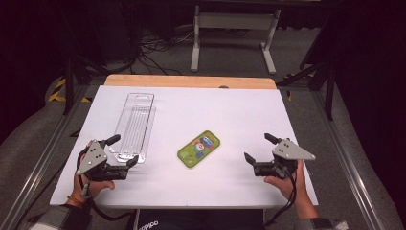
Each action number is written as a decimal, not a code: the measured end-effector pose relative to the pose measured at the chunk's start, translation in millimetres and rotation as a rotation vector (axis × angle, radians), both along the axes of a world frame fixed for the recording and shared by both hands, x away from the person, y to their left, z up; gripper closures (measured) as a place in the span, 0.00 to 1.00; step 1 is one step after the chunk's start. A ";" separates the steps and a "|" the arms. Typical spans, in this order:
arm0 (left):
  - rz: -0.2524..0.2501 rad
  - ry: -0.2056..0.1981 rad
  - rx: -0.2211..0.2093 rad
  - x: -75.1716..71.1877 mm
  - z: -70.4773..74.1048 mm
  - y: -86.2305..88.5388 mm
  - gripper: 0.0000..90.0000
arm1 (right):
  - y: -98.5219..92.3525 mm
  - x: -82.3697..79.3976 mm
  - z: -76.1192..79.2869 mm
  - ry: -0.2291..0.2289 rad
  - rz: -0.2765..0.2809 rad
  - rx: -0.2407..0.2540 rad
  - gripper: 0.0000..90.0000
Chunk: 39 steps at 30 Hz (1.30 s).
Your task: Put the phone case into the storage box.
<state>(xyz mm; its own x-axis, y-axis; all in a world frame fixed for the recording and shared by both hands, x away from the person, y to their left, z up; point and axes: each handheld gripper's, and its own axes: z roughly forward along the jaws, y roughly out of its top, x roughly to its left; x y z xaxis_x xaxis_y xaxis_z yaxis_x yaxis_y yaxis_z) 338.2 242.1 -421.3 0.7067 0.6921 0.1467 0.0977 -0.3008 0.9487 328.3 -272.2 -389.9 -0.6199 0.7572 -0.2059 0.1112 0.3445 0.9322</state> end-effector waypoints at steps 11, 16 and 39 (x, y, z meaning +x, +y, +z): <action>-0.012 0.006 0.015 -4.6 -2.8 -2.3 0.09 | 23.4 3.8 5.0 0.077 0.133 -0.173 0.09; -0.020 0.015 0.034 -7.4 -5.1 -5.4 0.09 | 31.4 17.9 5.7 0.130 0.169 -0.202 0.12; -0.027 0.016 0.043 -15.5 -9.2 -3.3 0.08 | 108.4 74.8 2.4 0.172 0.220 -0.215 0.67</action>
